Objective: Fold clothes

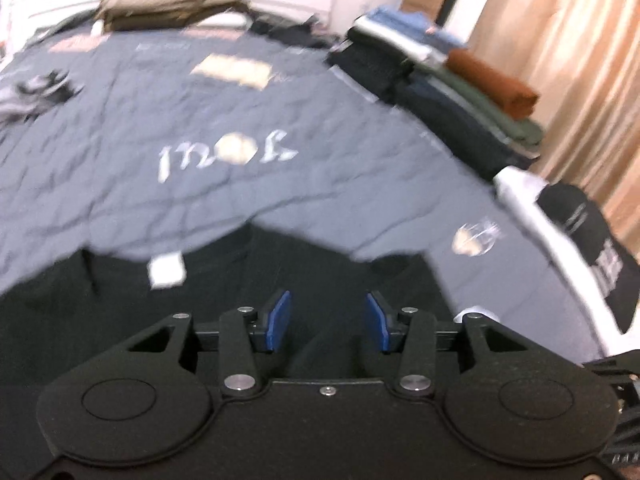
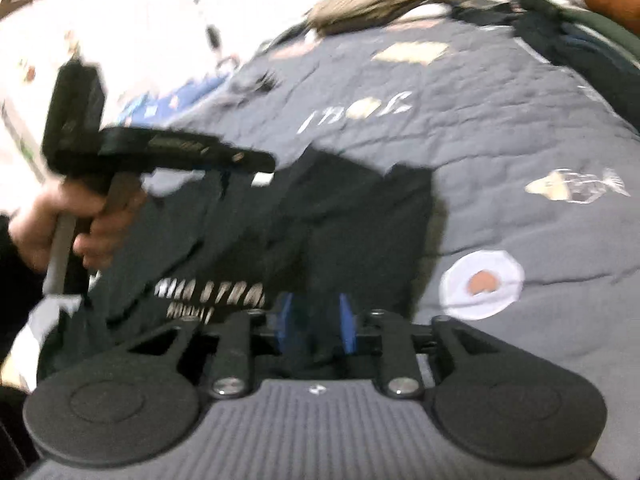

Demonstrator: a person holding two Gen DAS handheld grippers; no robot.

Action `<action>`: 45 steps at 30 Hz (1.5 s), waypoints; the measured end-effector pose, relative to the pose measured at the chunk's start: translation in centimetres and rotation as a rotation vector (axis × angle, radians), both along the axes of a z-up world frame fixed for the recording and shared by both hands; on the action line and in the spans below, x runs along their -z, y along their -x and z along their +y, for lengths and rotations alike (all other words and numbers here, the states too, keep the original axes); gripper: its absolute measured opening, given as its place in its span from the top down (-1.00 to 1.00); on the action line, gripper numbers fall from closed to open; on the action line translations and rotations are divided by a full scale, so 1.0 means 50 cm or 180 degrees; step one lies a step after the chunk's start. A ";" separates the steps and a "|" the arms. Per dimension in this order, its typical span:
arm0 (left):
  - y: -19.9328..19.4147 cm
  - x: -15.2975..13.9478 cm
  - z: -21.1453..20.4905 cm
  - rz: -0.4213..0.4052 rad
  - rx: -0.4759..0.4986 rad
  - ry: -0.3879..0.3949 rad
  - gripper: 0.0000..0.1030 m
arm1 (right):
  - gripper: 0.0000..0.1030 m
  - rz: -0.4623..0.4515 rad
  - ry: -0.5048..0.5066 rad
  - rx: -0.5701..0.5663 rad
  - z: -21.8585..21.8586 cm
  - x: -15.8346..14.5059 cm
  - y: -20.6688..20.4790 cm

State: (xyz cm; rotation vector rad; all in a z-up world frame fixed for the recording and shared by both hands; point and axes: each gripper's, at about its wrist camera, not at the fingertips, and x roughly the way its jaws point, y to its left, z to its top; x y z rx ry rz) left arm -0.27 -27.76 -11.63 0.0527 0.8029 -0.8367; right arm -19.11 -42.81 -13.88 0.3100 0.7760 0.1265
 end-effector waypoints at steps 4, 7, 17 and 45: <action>0.014 -0.002 -0.079 -0.0124 0.0247 -0.0128 0.10 | 0.37 -0.0044 -0.0064 0.0487 -0.064 0.001 0.005; 0.018 0.017 -0.148 -0.0109 0.0398 -0.0234 0.10 | 0.37 0.0037 0.0013 0.0492 -0.059 0.017 -0.008; 0.015 0.092 -0.273 -0.0014 0.0677 -0.0532 0.12 | 0.36 0.0225 0.0144 0.0330 -0.021 0.054 -0.044; 0.049 0.040 -0.128 0.0085 0.0239 -0.0009 0.97 | 0.30 0.0183 -0.0200 0.0773 -0.084 0.041 -0.037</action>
